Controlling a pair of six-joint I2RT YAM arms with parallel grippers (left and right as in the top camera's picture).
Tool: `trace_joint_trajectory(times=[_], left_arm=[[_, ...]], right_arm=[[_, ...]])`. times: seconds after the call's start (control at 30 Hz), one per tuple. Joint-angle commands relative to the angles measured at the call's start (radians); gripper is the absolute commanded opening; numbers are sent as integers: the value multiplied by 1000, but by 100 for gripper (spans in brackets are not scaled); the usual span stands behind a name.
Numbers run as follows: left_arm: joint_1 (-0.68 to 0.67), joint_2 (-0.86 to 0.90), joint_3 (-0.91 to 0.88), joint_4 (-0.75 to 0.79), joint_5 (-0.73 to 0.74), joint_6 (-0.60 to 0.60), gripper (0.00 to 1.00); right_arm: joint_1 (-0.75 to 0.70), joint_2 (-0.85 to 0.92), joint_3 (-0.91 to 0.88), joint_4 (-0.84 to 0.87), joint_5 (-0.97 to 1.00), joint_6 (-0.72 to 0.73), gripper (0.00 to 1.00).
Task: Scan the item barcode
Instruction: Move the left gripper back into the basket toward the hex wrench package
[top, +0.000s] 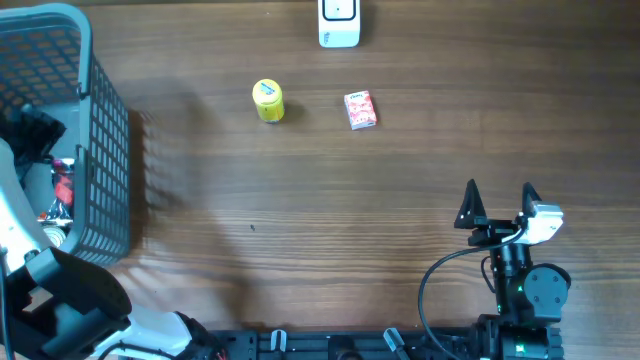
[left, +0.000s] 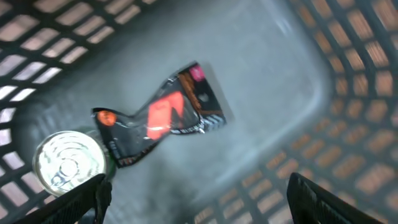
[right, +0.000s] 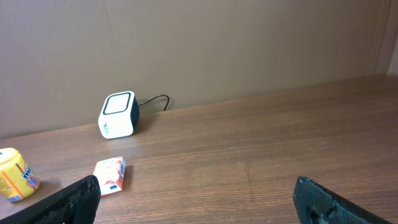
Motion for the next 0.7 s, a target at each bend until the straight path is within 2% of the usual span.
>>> trace_joint_trajectory(times=[0.0,0.13,0.17,0.27,0.33,0.4,0.5,0.57,0.67], left_arm=[[6,-56,0,-8,127,153,80],[6,-70,0,29,101,147,84],[6,-69,0,47,90,147,98],[6,-49,0,124,-27,149,100],[6,-47,0,133,-52,162,100],[6,-47,0,160,-14,278,99],[6,-41,0,164,78,525,95],[6,-29,0,161,79,572,99],[9,16,0,143,79,591,100]], right_arm=[[5,2,-1,3,0,7,100],[5,2,-1,3,0,7,100],[5,2,-1,3,0,6,100],[5,2,-1,3,0,7,100],[5,2,-1,3,0,7,100],[5,2,-1,3,0,6,100],[5,2,-1,3,0,6,100],[5,2,-1,3,0,7,100],[5,2,-1,3,0,7,100]])
